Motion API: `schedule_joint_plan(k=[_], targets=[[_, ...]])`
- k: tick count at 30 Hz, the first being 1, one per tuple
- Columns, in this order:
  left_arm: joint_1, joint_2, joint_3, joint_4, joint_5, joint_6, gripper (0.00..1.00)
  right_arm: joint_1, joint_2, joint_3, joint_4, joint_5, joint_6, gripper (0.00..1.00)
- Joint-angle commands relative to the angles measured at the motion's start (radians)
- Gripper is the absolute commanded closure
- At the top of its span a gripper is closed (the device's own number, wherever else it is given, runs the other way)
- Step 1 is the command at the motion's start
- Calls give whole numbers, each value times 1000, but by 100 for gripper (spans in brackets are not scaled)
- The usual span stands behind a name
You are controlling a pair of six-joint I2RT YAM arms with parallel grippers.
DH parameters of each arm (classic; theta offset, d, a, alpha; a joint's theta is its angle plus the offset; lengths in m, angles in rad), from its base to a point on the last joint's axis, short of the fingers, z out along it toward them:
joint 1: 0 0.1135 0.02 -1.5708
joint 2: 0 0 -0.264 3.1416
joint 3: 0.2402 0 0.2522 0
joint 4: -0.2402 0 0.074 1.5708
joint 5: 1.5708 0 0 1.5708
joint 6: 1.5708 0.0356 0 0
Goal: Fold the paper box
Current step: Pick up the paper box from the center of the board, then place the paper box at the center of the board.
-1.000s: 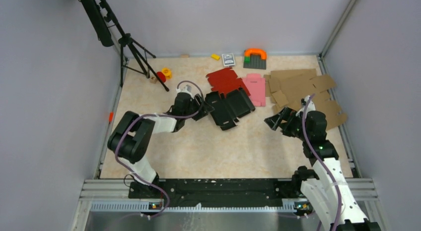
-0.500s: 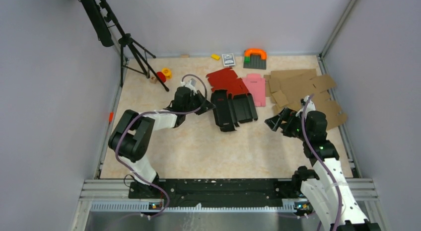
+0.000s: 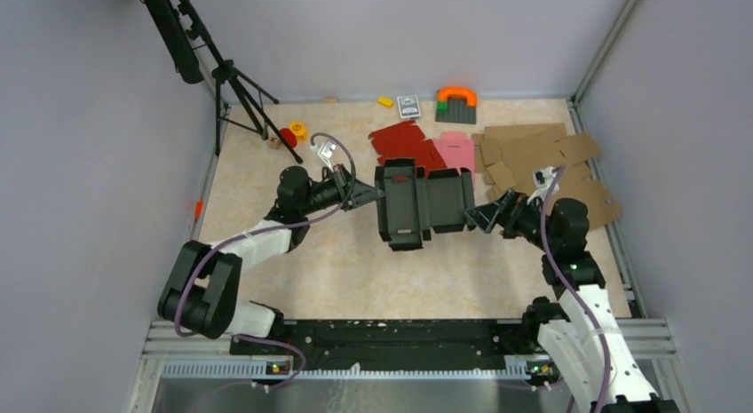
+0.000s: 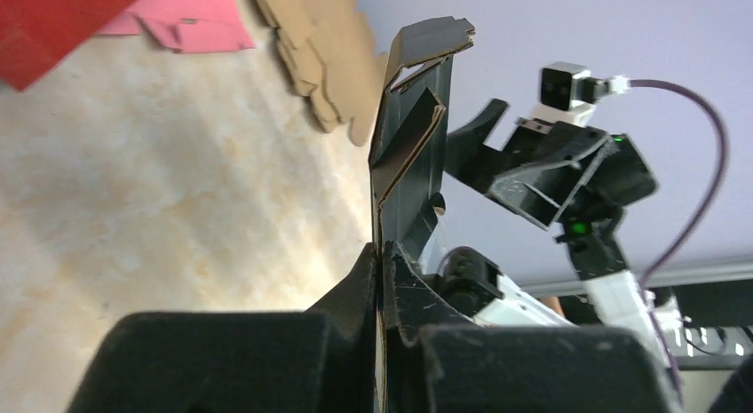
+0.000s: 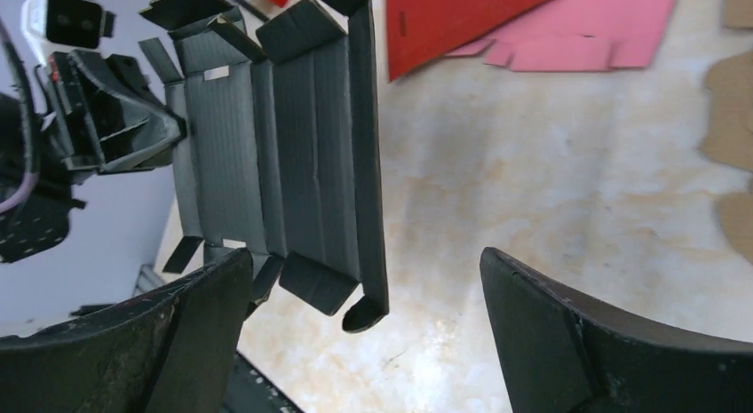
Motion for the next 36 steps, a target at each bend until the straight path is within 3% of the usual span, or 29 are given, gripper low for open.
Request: schedule_joint_plan(k=[1,4,8,13,15,20,22,27,33,36], targets=[[-2,-91,-46,154,49,-104,100,6,-59,-55,253,-148,143,2],[-5,-115,-43,136,64,-114,100,6,-105,-91,378,-179,224,1],[-9,-131,-33,102,89,-103,100,8,-88,-67,359,-198,210,4],[-21,-142,-16,70,96,-87,100,33,10,-11,295,-246,147,24],[-25,-140,-1,26,93,-69,100,49,37,7,260,-234,117,37],[-58,-146,106,-420,-44,170,100,79,58,24,205,-199,74,66],[-83,-129,132,-519,-90,219,100,100,74,34,147,-163,39,75],[-140,-76,141,-591,-181,259,100,179,164,48,71,-95,-33,79],[-226,1,195,-783,-459,341,98,285,238,81,6,76,-85,76],[-266,50,220,-810,-512,344,95,329,280,95,-11,136,-91,76]])
